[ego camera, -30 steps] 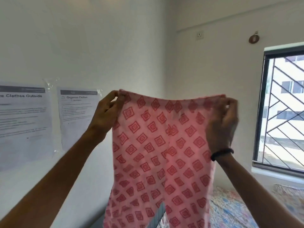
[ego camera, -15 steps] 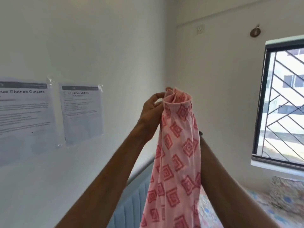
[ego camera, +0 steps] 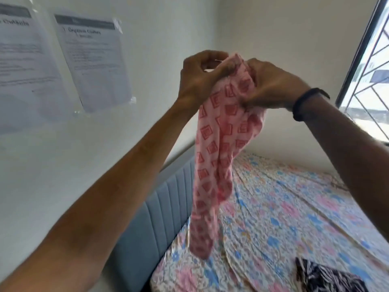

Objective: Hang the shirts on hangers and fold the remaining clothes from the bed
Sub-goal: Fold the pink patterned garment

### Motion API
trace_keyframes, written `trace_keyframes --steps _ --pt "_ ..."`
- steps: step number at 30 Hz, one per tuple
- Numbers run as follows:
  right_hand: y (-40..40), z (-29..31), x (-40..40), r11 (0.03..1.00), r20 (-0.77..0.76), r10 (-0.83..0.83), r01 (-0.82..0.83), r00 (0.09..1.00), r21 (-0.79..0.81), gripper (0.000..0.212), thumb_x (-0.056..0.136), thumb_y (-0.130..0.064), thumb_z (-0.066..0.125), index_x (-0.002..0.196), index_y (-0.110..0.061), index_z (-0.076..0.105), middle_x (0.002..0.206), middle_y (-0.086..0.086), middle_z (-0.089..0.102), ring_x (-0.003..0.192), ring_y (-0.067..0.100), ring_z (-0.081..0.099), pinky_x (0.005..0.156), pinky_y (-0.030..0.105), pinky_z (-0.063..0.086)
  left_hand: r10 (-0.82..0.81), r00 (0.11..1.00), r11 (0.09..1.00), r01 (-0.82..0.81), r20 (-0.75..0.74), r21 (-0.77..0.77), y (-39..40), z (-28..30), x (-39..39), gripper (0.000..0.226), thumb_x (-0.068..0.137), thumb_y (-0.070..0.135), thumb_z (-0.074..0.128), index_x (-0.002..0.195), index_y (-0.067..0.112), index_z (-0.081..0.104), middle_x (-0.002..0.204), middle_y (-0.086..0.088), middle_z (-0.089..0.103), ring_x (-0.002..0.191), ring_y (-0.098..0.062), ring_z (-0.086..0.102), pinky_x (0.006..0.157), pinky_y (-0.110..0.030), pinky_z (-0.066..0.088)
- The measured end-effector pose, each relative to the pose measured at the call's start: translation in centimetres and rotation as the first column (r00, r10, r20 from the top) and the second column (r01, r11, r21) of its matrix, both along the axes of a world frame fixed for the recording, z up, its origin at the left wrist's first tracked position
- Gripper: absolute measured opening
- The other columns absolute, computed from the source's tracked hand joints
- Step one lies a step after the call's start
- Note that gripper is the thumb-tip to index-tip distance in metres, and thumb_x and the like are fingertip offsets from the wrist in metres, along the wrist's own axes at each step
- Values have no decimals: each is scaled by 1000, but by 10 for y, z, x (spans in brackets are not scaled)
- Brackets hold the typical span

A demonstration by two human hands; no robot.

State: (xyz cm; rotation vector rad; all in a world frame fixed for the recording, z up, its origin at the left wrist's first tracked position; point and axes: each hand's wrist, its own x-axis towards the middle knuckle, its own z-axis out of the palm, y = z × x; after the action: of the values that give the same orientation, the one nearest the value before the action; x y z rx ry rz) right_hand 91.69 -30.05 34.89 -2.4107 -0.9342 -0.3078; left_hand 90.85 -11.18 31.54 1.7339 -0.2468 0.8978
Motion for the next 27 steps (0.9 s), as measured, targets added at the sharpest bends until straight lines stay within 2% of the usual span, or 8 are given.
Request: trace_keyframes --steps 3,5,8,13,17,21,24,27 --pt "-9 -4 -4 992 -93 -46 34 995 -121 28 82 -13 83 107 -22 73 102 -2 76 100 23 70 89 47 60 68 998 994 -69 5 85 9 -16 -5 32 79 43 86 101 21 79 95 10 79 87 -9 76 77 -38 64" --pt "-4 -6 -3 980 -24 -111 105 994 -169 13 88 -10 74 96 -21 74 96 1 74 96 25 68 86 45 58 85 996 987 -88 27 134 15 -27 -13 33 81 43 85 104 20 79 96 11 78 87 -5 75 67 -24 58" --pt "12 -20 -6 984 28 -141 143 990 -108 13 89 -7 66 82 -15 72 85 4 72 83 21 67 68 34 55 58 998 984 -59 12 166 23 -44 -26 37 83 39 85 110 16 77 101 8 78 75 0 72 57 -13 48" --pt "26 -48 -10 992 4 -99 99 995 -75 8 87 -6 62 81 -9 67 76 2 70 74 17 69 54 27 51 11 1000 993 -8 -20 121 43 -69 -43 40 82 37 86 115 15 76 106 6 78 80 -2 72 57 -20 51" --pt "23 -69 -25 983 -78 -47 32 996 -183 10 88 -9 70 88 -19 67 87 0 73 87 21 71 74 43 62 -65 997 995 69 -51 69 54 -102 -59 38 83 28 86 114 9 76 107 1 78 96 -13 75 65 -23 57" --pt "10 -92 -32 983 -255 -18 -29 967 -179 25 87 -17 80 110 -19 71 97 -6 73 93 9 69 71 28 53 -120 986 992 115 -115 -53 57 -145 -65 35 83 22 86 113 8 75 108 -2 78 101 -17 75 78 -33 62" --pt "-2 -106 -22 991 -378 -9 -44 926 -129 39 80 -22 85 116 -20 71 100 -1 76 89 12 72 71 26 53 -163 967 979 134 -195 -150 58 -175 -57 37 82 18 87 114 5 75 108 -7 78 100 -24 75 83 -42 63" --pt "-15 -136 7 998 -538 0 -37 843 -58 44 74 -24 88 114 -20 71 93 3 80 84 10 76 71 22 56 -188 934 968 125 -303 -216 52 -206 -36 31 81 13 86 110 7 75 100 -6 80 93 -24 77 79 -35 62"
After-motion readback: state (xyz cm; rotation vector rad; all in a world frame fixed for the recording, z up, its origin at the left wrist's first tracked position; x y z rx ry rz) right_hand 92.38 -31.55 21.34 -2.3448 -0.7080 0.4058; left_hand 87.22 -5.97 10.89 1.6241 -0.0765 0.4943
